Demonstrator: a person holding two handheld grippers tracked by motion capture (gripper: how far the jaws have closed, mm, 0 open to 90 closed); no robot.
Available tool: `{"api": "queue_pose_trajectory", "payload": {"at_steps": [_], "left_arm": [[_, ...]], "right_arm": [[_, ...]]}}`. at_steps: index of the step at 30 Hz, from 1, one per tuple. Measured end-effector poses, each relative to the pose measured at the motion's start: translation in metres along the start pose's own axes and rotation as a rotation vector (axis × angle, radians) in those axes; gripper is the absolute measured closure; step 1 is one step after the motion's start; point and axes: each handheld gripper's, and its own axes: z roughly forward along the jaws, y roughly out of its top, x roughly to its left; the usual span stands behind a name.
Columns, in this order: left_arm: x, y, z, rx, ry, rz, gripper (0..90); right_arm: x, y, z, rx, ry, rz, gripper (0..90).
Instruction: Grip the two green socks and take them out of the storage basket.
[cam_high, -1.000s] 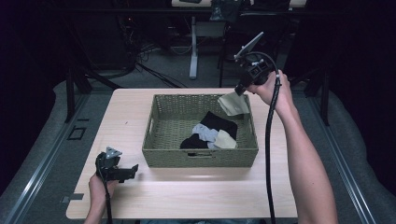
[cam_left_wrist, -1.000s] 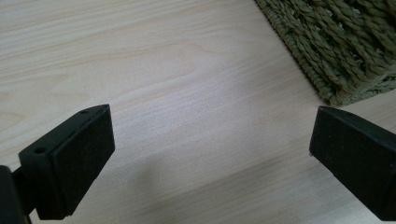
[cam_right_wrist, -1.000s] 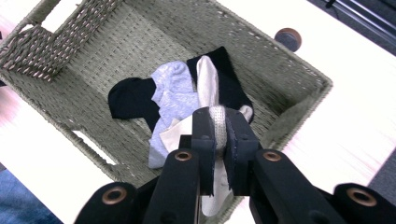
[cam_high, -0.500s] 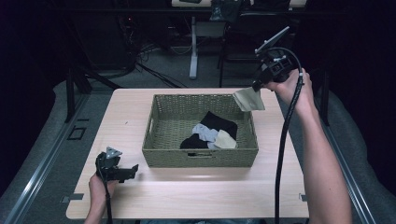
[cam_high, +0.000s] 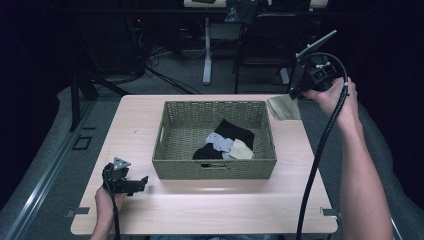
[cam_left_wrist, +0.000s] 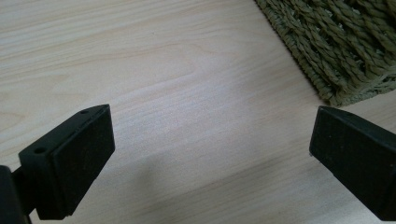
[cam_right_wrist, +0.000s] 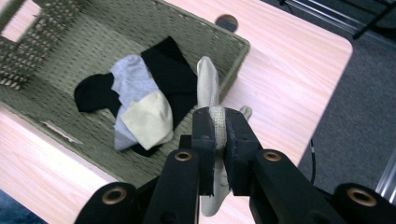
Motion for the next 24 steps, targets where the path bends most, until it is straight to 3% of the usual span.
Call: {"api": "queue_pose_trajectory", "payload": {"at_steps": [11, 17, 24], "left_arm": [[0.000, 0.000, 0.000, 0.000, 0.001, -0.003, 0.2], [0.000, 0.000, 0.000, 0.002, 0.001, -0.002, 0.2], [0.000, 0.000, 0.000, 0.008, 0.002, 0.001, 0.2]], "right_arm": [[-0.030, -0.028, 0.012, 0.028, -0.056, 0.076, 84.0], [-0.048, -0.049, 0.035, 0.052, -0.050, 0.120, 84.0], [-0.061, -0.075, 0.075, 0.095, -0.021, 0.155, 83.6]]}}
